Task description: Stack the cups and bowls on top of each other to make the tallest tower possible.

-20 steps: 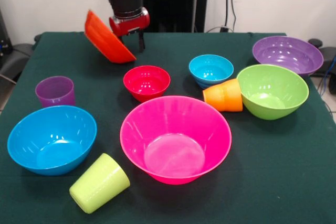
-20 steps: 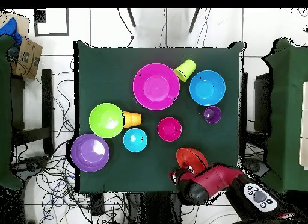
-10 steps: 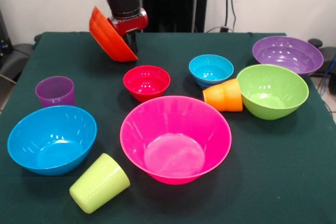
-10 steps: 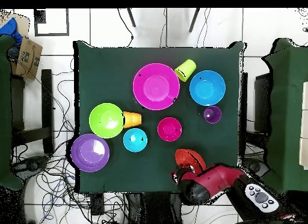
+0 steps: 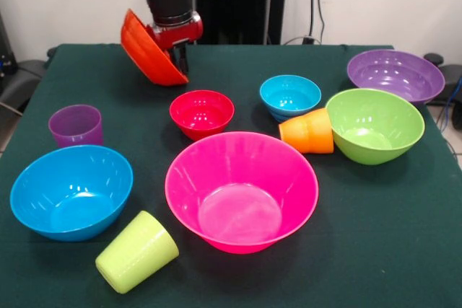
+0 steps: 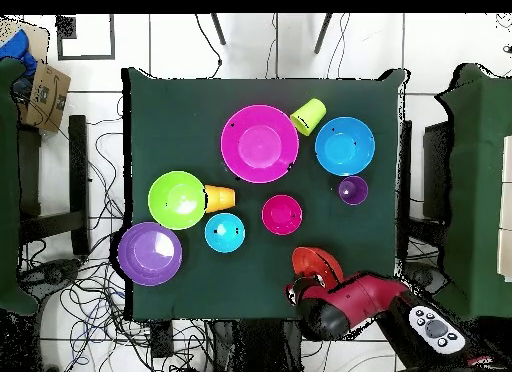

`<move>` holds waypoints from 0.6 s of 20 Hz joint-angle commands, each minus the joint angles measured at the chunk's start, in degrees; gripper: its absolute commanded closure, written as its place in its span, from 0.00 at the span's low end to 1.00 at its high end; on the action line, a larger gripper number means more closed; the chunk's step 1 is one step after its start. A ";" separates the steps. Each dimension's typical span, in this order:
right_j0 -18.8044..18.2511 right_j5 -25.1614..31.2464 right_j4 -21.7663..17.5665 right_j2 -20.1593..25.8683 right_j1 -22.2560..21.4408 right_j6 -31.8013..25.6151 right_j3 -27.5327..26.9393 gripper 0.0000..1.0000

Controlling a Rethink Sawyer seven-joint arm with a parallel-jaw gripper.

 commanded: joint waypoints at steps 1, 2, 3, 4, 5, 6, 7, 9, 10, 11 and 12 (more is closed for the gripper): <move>-1.06 2.60 0.79 3.27 1.72 -3.81 -5.40 1.00; -1.52 3.25 1.31 3.61 1.60 -4.47 -5.25 1.00; -1.93 3.92 1.87 3.91 1.45 -5.08 -5.07 1.00; -2.57 4.68 2.53 4.32 1.33 -5.87 -4.80 1.00; -3.03 5.33 3.11 4.59 1.19 -6.47 -4.58 1.00; -3.50 6.23 3.94 4.94 0.85 -7.21 -4.26 1.00; -3.73 6.91 4.55 5.02 0.49 -7.62 -3.92 1.00; -3.66 8.24 5.97 4.76 -0.82 -7.76 -2.93 1.00; -3.31 8.50 6.43 4.26 -1.74 -7.30 -2.19 1.00; -2.80 8.97 7.02 3.64 -2.82 -6.66 -1.36 1.00; -2.07 9.40 7.61 3.14 -3.80 -5.94 -0.64 1.00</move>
